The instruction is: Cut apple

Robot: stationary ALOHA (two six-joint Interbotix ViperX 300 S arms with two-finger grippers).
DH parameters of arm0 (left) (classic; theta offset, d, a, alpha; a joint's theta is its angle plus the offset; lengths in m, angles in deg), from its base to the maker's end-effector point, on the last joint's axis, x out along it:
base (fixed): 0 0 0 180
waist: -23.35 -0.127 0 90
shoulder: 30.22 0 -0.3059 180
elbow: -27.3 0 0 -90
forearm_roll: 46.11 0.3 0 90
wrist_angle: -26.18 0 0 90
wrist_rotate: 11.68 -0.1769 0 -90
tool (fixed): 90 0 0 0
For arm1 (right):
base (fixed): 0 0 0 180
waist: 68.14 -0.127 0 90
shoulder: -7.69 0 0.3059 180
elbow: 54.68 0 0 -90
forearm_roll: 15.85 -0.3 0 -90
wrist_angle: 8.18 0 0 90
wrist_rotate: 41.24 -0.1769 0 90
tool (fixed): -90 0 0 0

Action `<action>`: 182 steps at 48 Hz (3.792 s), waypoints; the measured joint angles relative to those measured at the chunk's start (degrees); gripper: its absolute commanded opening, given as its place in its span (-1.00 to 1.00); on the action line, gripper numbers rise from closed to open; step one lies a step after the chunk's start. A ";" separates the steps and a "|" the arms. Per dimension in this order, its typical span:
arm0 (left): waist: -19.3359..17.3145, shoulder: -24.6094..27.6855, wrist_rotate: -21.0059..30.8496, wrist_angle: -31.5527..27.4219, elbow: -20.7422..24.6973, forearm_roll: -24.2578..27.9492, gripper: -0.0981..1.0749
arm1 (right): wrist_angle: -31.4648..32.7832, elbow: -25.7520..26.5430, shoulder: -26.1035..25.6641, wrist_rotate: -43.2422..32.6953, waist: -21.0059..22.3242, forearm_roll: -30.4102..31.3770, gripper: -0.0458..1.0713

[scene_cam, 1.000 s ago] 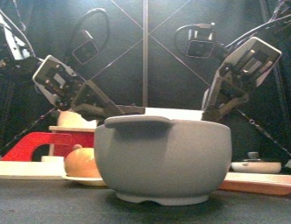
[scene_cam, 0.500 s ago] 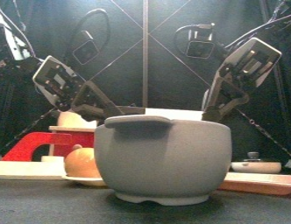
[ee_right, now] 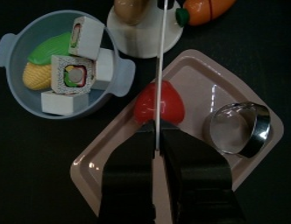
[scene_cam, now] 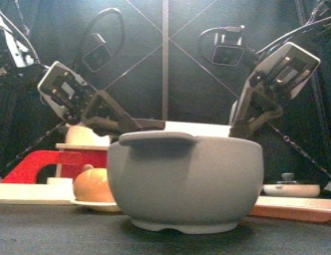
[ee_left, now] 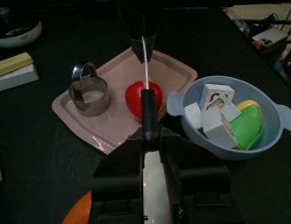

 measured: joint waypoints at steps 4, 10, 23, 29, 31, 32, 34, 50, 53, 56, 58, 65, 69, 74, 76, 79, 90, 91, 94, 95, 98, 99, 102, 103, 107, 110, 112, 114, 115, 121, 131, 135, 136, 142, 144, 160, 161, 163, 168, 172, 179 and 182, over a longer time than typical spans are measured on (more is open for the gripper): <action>-0.09 0.00 0.00 0.00 -0.09 -0.09 -0.10 | 0.00 0.00 0.00 0.09 0.44 0.00 -0.32; -0.26 0.00 0.00 0.00 -0.09 -0.09 -0.10 | -0.09 -0.09 0.09 0.09 0.62 0.00 -0.32; -0.26 0.00 0.00 0.00 -0.09 -0.09 -0.10 | -0.09 -0.09 0.26 0.09 0.62 0.00 -0.33; -0.26 0.00 0.09 0.00 -0.09 -0.09 -0.10 | -0.09 -0.09 0.26 0.09 0.53 0.00 -0.33; -0.18 0.00 0.09 0.00 -0.09 -0.09 -0.10 | -0.09 -0.09 0.26 0.09 0.53 0.00 -0.32; -0.26 0.00 0.00 0.00 -0.09 0.00 -0.10 | -0.09 0.00 0.26 0.09 0.62 0.00 -0.33; -0.18 0.00 0.09 0.09 -0.09 -0.09 -0.10 | -0.09 -0.09 0.26 0.09 0.53 -0.09 -0.33; -0.09 0.00 0.09 0.00 -0.18 -0.09 -0.10 | 0.00 -0.09 0.26 0.09 0.53 -0.18 -0.33; -0.09 0.00 0.09 0.00 -0.18 -0.09 -0.10 | 0.00 -0.09 0.26 0.09 0.44 -0.18 -0.33; -0.09 0.00 0.09 0.00 -0.18 -0.09 -0.10 | 0.00 -0.09 0.26 0.09 0.44 -0.18 -0.33; -0.09 0.00 0.09 0.00 -0.18 -0.09 -0.10 | 0.00 -0.18 0.26 0.09 0.44 -0.18 -0.33; -0.09 0.00 0.09 0.00 -0.18 -0.09 -0.10 | -0.09 -0.18 0.26 0.09 0.44 -0.35 -0.33; -0.09 0.00 0.09 0.09 -0.18 -0.09 -0.10 | 0.00 -0.18 0.26 0.09 0.44 -0.26 -0.33; -0.09 0.00 0.09 0.00 -0.18 -0.09 -0.10 | 0.00 -0.26 0.26 0.00 0.44 -0.35 -0.33; -0.09 0.00 0.18 0.00 -0.18 -0.09 -0.10 | -0.09 -0.26 0.26 0.09 0.44 -0.35 -0.33; 0.00 0.00 0.18 0.00 -0.18 -0.09 -0.10 | 0.00 -0.26 0.26 0.00 0.35 -0.35 -0.33; 0.00 0.00 0.18 0.00 -0.26 -0.09 -0.10 | -0.09 -0.35 0.26 0.00 0.09 -0.44 -0.33; 0.09 0.00 0.18 0.00 -0.18 -0.09 -0.10 | -0.09 -0.35 0.26 0.09 0.09 -0.44 -0.33; 0.00 0.00 0.18 -0.09 -0.18 -0.09 -0.10 | 0.00 -0.26 0.26 0.09 0.00 -0.44 -0.33; 0.00 0.00 0.18 -0.18 -0.18 -0.09 -0.10 | -0.09 -0.26 0.26 0.00 0.09 -0.35 -0.33; 0.00 0.00 0.18 -0.44 -0.18 -0.09 -0.10 | 0.00 -0.35 0.26 0.00 0.00 -0.44 -0.33; 0.00 0.00 0.18 -0.53 -0.26 -0.09 -0.10 | 0.00 -0.26 0.26 0.09 0.00 -0.35 -0.33; 0.00 0.00 0.18 -0.70 -0.18 -0.09 -0.10 | -0.09 -0.35 0.26 0.00 0.00 -0.44 -0.33; 0.00 0.00 0.18 -0.79 -0.18 -0.09 -0.10 | 0.00 -0.26 0.26 0.00 0.00 -0.35 -0.33; 0.00 0.00 0.18 -0.88 -0.18 -0.09 -0.10 | 0.00 -0.26 0.35 0.00 0.00 -0.44 -0.33; 0.09 0.09 0.18 -0.88 -0.18 -0.09 -0.10 | 0.00 -0.26 0.53 0.00 0.00 -0.44 -0.33; 0.00 0.18 0.18 -0.97 -0.09 -0.09 -0.10 | -0.09 -0.26 0.62 0.00 0.00 -0.44 -0.33; 0.00 0.18 0.18 -0.97 -0.09 -0.09 -0.10 | -0.09 -0.26 0.79 0.00 0.00 -0.44 -0.33; 0.09 0.18 0.18 -0.97 -0.09 -0.09 -0.10 | 0.00 -0.26 0.88 0.00 0.00 -0.44 -0.33; 0.00 0.70 0.18 -0.97 0.18 -0.09 -0.10 | 0.00 -0.26 1.41 0.00 0.00 -0.44 -0.33; 0.00 1.49 0.18 -1.05 0.62 -0.09 -0.10 | 0.53 -0.26 1.67 0.09 0.00 -0.79 -0.33; 0.00 1.93 0.18 -1.05 0.62 -0.09 -0.10 | 0.62 -0.26 1.67 0.09 0.00 -0.70 -0.33; 0.00 2.02 0.18 -0.97 0.70 -0.09 -0.10 | 0.62 -0.26 1.76 0.00 0.00 -0.70 -0.33; 0.00 2.64 0.18 -0.97 0.88 -0.09 -0.10 | 0.70 -0.35 1.93 0.00 0.00 -0.79 -0.33; 0.09 2.72 0.18 -0.97 0.88 -0.09 -0.10 | 0.70 -0.44 1.93 0.00 0.00 -0.88 -0.33; 0.00 4.39 0.26 -0.97 1.32 -0.09 -0.10 | 0.70 -0.53 2.64 0.09 0.00 -1.23 -0.33; 0.00 4.48 0.18 -0.97 1.32 -0.18 -0.10 | 0.70 -0.53 2.64 0.00 0.00 -1.23 -0.33; 0.00 4.66 0.26 -0.97 1.32 -0.09 -0.10 | 0.79 -0.53 2.72 0.00 0.00 -1.23 -0.33; 0.00 5.10 0.26 -0.97 1.49 -0.18 -0.10 | 0.70 -0.53 2.99 0.09 0.00 -1.23 -0.33; 0.00 5.45 0.26 -0.88 1.58 -0.18 -0.10 | 0.70 -0.53 3.08 0.00 0.00 -1.32 -0.33; 0.00 5.71 0.26 -1.05 1.67 -0.09 -0.10 | 0.70 -0.44 3.43 0.00 0.00 -1.41 -0.33; 0.00 5.71 0.26 -1.23 1.67 -0.18 -0.10 | 0.79 -0.35 3.52 0.00 0.00 -1.41 -0.33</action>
